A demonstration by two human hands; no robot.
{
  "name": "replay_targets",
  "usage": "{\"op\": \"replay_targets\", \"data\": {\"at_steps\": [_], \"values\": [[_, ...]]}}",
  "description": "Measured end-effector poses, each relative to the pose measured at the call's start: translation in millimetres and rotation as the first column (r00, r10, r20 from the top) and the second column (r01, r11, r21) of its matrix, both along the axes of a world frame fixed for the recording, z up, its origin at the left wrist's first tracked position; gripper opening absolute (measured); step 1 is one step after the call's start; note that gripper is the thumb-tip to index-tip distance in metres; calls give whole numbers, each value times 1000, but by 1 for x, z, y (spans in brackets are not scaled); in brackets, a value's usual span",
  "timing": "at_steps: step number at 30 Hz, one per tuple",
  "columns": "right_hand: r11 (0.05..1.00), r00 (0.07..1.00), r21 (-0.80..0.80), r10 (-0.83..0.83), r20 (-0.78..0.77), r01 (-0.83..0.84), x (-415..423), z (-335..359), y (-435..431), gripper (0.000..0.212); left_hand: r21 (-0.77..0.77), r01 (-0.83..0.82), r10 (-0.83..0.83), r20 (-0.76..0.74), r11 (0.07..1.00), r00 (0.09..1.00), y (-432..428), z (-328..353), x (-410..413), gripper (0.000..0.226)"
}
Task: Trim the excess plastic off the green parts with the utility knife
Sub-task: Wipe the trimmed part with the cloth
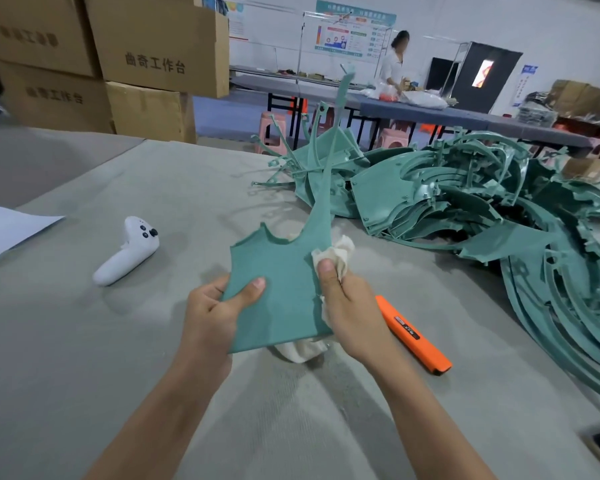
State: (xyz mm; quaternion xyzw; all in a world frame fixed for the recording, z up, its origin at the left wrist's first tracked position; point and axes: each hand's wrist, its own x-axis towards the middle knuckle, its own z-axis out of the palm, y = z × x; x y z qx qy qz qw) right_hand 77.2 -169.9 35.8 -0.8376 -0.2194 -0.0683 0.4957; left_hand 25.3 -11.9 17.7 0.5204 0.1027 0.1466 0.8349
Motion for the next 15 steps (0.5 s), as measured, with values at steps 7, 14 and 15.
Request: {"op": "replay_targets", "data": {"at_steps": [7, 14, 15], "values": [[999, 992, 17, -42, 118, 40, 3, 6, -15, 58, -133, 59, -58, 10, 989, 998, -5, 2, 1, 22], [930, 875, 121, -368, 315, 347, 24, 11, -49, 63, -51, 170, -173, -45, 984, 984, -3, 0, 2, 24], [893, 850, 202, -447, 278, 403, 27, 9, -52, 62, -10, 224, -224, -65, 975, 972, -3, 0, 1, 25]]}}
